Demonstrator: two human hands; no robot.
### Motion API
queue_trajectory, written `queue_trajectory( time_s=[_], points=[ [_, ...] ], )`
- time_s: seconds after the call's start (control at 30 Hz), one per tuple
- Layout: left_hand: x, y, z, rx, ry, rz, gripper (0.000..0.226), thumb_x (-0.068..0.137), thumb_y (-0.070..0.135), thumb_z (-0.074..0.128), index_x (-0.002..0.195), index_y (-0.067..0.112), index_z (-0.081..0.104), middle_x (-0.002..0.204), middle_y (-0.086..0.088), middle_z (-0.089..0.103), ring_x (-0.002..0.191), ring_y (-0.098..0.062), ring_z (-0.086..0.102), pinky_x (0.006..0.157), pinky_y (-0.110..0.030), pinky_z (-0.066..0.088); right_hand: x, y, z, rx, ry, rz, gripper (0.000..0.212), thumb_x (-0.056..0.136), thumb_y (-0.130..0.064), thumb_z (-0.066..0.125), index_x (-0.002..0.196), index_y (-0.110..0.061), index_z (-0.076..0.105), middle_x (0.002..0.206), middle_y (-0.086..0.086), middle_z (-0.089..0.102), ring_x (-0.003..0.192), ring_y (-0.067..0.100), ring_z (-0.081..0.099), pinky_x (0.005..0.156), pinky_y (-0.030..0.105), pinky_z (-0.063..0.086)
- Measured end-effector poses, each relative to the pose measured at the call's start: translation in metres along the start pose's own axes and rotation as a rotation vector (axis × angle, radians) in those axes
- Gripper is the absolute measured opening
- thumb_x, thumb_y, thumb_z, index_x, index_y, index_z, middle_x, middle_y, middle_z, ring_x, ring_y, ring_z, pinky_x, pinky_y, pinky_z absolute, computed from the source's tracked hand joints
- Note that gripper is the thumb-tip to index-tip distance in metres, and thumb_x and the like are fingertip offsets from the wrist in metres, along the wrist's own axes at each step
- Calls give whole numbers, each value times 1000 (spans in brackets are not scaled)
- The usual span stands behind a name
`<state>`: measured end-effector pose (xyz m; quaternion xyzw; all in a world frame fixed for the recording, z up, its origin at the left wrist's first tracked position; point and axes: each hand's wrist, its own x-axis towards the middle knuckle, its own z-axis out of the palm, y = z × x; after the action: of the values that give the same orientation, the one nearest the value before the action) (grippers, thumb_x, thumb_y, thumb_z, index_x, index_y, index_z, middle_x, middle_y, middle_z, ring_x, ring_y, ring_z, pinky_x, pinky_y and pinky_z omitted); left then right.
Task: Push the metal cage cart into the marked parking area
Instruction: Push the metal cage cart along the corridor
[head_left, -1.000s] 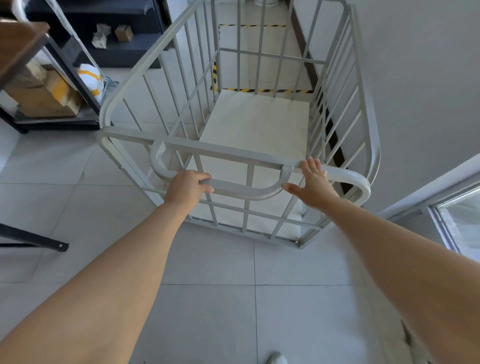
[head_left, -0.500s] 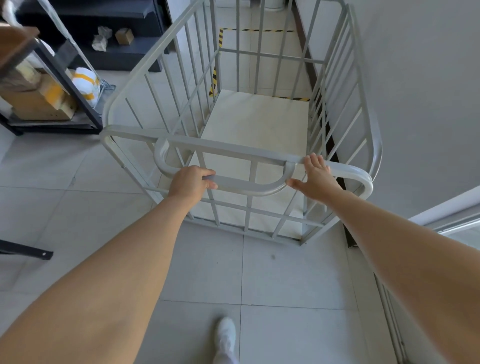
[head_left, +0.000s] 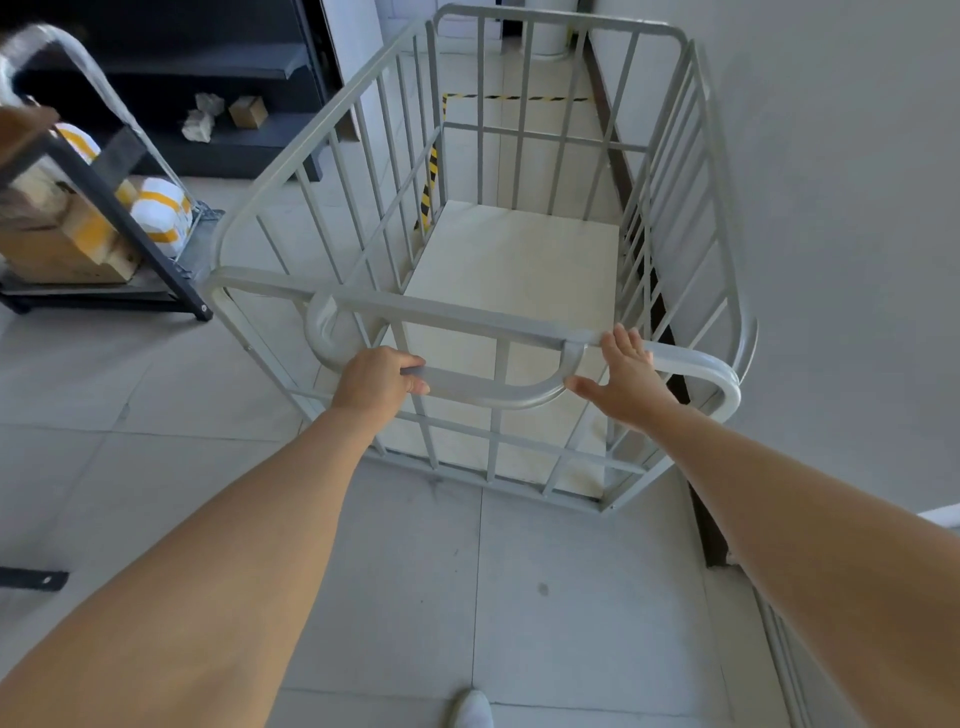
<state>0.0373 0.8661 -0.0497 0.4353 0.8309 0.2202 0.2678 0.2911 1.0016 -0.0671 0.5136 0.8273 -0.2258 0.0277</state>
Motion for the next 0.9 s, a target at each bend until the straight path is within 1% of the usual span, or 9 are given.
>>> queue_trajectory(
  time_s=[0.37, 0.53, 0.73, 0.9],
  points=[
    [36, 51, 38, 0, 40, -6, 43, 82, 12, 71, 125, 9, 64, 135, -12, 58, 128, -25, 51, 105, -27, 36, 45, 56, -34, -20, -23, -20, 92, 92, -52, 48, 152, -3, -2, 161, 11, -9, 148, 26, -14, 120, 42, -4],
    [49, 77, 56, 1, 64, -13, 43, 83, 11, 70, 126, 8, 63, 136, -12, 58, 129, -26, 51, 105, -28, 36, 65, 80, -52, -75, -44, -28, 91, 93, -52, 46, 152, -2, -1, 161, 13, -8, 148, 27, -12, 121, 43, -2],
    [80, 96, 63, -8, 74, -24, 43, 83, 11, 70, 126, 9, 63, 135, -12, 59, 128, -26, 51, 105, -28, 36, 98, 92, -70, -114, -37, -41, 90, 93, -52, 46, 152, -1, 1, 161, 13, -4, 149, 28, -9, 121, 44, 1],
    [119, 107, 53, -22, 60, -26, 44, 82, 9, 70, 125, 8, 63, 132, -12, 61, 124, -25, 54, 105, -28, 37, 137, 90, -82, -92, -39, -45, 90, 94, -51, 46, 152, -1, 0, 161, 14, -6, 148, 29, -11, 121, 44, 0]
  ],
)
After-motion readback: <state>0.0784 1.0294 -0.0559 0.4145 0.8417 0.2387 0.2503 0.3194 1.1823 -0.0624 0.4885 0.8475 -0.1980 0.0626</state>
